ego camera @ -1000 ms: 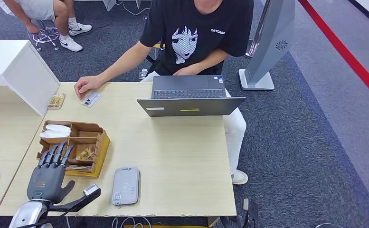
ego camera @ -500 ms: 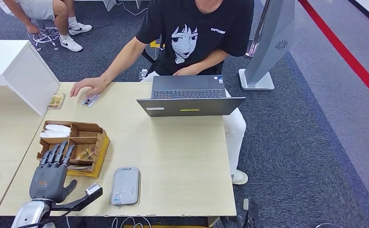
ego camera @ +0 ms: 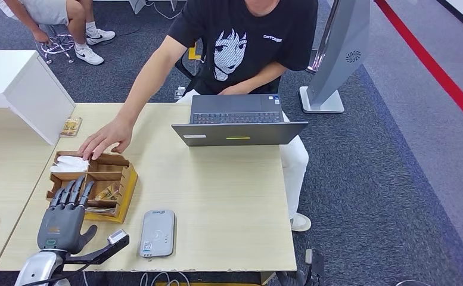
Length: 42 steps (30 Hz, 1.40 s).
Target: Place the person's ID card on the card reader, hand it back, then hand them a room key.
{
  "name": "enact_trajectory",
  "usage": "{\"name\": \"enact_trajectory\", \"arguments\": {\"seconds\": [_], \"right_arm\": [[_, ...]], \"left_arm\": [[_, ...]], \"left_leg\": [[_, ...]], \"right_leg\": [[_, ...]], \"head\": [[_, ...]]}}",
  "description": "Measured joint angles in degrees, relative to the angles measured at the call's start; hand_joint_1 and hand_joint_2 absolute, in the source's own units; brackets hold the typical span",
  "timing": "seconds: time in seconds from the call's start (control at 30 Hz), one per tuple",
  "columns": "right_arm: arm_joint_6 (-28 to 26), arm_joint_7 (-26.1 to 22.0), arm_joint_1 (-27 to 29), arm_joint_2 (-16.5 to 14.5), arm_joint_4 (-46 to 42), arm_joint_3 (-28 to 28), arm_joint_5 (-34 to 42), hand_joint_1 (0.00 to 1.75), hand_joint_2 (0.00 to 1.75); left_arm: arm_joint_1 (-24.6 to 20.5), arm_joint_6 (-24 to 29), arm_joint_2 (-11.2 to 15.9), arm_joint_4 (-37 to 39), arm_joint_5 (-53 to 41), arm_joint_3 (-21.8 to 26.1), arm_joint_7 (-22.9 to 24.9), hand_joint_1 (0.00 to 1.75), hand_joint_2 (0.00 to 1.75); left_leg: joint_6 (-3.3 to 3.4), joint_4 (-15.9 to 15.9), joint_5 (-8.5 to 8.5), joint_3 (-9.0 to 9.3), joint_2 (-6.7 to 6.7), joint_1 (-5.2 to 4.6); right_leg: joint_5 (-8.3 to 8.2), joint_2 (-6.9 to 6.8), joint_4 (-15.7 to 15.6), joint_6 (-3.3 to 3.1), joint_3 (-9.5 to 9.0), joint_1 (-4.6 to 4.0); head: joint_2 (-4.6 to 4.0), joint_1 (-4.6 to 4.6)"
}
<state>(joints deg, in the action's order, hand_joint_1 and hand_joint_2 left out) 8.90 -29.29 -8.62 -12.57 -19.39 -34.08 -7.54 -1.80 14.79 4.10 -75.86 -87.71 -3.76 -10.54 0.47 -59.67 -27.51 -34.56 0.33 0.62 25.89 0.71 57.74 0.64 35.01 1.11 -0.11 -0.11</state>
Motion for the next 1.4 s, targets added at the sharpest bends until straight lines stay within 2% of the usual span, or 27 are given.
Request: {"name": "enact_trajectory", "arguments": {"seconds": [0.93, 0.97, 1.07, 1.1, 1.4], "right_arm": [[0.1, 0.0, 0.0, -0.3, 0.0, 0.0, 0.1, 0.00, 1.75], [0.1, 0.0, 0.0, -0.3, 0.0, 0.0, 0.1, 0.00, 1.75], [0.1, 0.0, 0.0, -0.3, -0.1, 0.0, 0.1, 0.00, 1.75], [0.1, 0.0, 0.0, -0.3, -0.1, 0.0, 0.0, 0.00, 1.75], [0.2, 0.0, 0.0, -0.3, -0.1, 0.0, 0.0, 0.00, 1.75]], "left_arm": [[0.9, -0.1, -0.8, -3.6, -0.2, -2.5, 0.1, 0.00, 1.75], [0.9, -0.1, -0.8, -3.6, -0.2, -2.5, 0.1, 0.23, 1.75], [1.0, -0.4, -0.8, -3.8, -0.2, -2.5, 0.1, 1.54, 1.75], [1.0, -0.6, -0.8, -3.8, -0.1, -2.5, 0.1, 1.75, 1.75], [1.3, -1.6, -0.4, -3.8, 0.0, -2.6, 0.2, 1.75, 1.75]], "left_leg": [[0.00, 0.0, 0.00, 0.00, 0.00, 0.00], [0.00, 0.0, 0.00, 0.00, 0.00, 0.00], [0.00, 0.0, 0.00, 0.00, 0.00, 0.00], [0.00, 0.0, 0.00, 0.00, 0.00, 0.00], [0.00, 0.0, 0.00, 0.00, 0.00, 0.00]], "right_leg": [[0.00, -0.01, 0.0, 0.00, 0.00, 0.00], [0.00, -0.01, 0.0, 0.00, 0.00, 0.00], [0.00, -0.01, 0.0, 0.00, 0.00, 0.00], [0.00, -0.01, 0.0, 0.00, 0.00, 0.00], [0.00, -0.01, 0.0, 0.00, 0.00, 0.00]], "head": [[0.00, 0.01], [0.00, 0.01], [0.00, 0.01], [0.00, 0.01], [0.00, 0.00]]}}
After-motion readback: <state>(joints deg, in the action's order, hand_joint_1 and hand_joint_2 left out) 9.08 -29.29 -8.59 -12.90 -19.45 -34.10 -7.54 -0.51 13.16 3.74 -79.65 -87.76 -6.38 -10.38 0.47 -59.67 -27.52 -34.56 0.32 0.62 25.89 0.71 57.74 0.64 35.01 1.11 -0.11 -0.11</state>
